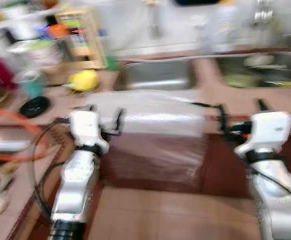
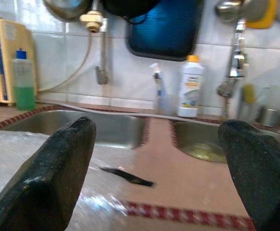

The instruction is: Kitchen organization

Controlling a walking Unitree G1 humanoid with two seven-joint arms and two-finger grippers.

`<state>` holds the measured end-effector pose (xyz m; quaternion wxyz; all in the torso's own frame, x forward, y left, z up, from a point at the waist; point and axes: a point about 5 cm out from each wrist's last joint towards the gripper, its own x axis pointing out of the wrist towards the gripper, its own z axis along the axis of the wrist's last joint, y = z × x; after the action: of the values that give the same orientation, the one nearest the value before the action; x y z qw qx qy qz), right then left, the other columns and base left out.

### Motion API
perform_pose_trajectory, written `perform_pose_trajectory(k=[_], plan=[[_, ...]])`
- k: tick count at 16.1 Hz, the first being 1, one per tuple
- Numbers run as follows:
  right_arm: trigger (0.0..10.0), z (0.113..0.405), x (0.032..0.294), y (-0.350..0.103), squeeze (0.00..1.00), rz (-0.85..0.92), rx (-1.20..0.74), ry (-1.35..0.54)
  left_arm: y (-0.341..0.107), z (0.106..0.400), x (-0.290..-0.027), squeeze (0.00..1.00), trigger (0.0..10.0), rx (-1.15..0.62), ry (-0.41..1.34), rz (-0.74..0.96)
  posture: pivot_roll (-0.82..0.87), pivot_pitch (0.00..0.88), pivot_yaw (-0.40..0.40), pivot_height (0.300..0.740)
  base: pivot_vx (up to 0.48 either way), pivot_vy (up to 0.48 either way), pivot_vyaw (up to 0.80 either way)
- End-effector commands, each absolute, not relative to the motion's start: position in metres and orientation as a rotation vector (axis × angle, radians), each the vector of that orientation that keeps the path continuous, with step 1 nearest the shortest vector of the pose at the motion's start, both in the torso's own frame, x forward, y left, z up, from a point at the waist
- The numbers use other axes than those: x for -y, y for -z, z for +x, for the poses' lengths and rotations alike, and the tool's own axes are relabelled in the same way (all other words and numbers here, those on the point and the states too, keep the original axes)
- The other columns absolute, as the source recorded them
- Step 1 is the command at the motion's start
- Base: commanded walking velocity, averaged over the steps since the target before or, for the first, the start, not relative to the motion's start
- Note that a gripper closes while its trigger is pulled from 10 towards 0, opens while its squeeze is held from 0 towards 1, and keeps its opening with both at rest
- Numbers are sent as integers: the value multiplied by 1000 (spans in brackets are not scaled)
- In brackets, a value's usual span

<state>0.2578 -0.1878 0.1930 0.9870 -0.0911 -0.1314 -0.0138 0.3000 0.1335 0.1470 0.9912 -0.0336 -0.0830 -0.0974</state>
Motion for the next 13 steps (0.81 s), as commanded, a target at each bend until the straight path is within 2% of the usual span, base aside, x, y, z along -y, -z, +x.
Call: perform_pose_trajectory(k=[1, 2, 9, 13], plan=[[10000, 259, 179, -197, 0, -162, 283, -7, -149, 300, -149, 0, 10000, 164, 153, -39, -56, 0, 130, 740, 356, 289, 0], [10000, 259, 179, -197, 0, -163, 282, -7, -148, 299, -149, 0, 10000, 161, 151, -36, -56, 0, 130, 740, 330, 0, 0], [10000, 262, 182, -197, 0, -134, 272, 17, -144, 298, -142, 0, 10000, 147, 186, -43, -60, 0, 124, 740, 0, 0, 0], [10000, 263, 182, -196, 0, -145, 261, 21, -143, 298, -140, 0, 10000, 144, 200, -54, -66, 0, 124, 740, 0, 0, -769]])
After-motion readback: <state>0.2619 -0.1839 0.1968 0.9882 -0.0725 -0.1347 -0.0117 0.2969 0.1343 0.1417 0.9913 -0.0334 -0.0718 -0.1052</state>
